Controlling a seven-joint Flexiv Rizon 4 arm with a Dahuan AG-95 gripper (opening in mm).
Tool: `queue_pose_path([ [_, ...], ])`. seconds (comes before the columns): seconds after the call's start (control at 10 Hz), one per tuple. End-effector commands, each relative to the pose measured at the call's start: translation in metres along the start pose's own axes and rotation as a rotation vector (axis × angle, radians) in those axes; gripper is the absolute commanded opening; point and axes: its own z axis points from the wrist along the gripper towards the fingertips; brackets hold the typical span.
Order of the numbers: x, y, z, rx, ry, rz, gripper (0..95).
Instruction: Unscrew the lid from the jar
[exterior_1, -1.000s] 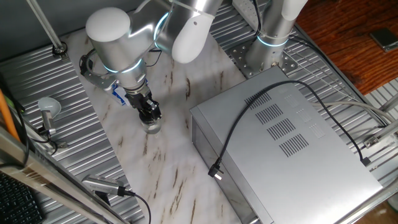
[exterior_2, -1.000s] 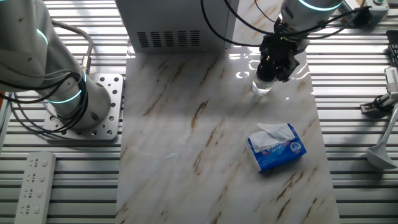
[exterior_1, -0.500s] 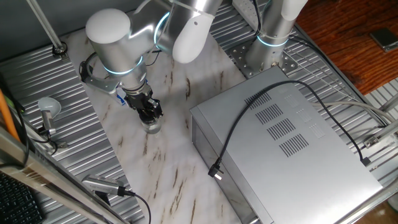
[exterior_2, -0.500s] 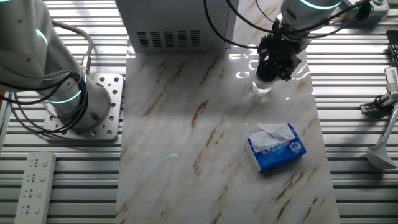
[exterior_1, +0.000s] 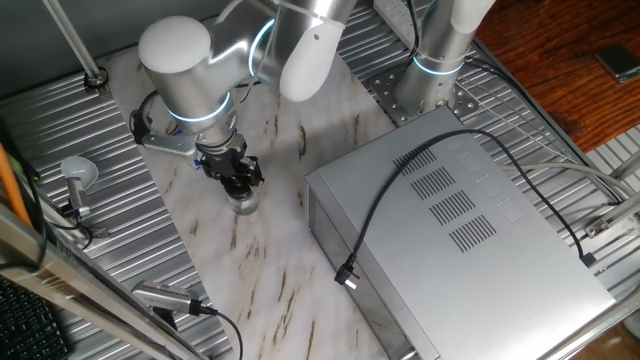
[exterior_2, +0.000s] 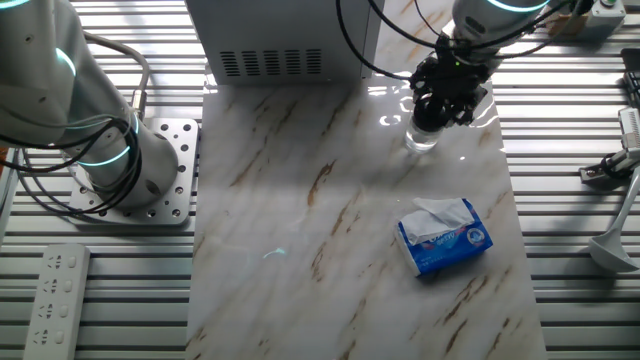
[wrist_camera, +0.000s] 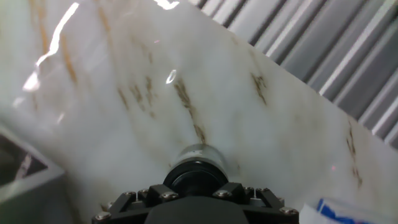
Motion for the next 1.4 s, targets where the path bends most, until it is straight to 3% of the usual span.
queue_pose_path([
  [0.1,0.0001,-0.0007,0.0019,0.008,0.011,-0.103,38.0],
  [0.6,0.0001,-0.0006,0.0027,0.015,0.022,-0.253,38.0],
  [1.4,0.0002,-0.0005,0.0032,0.032,0.072,-0.451,38.0],
])
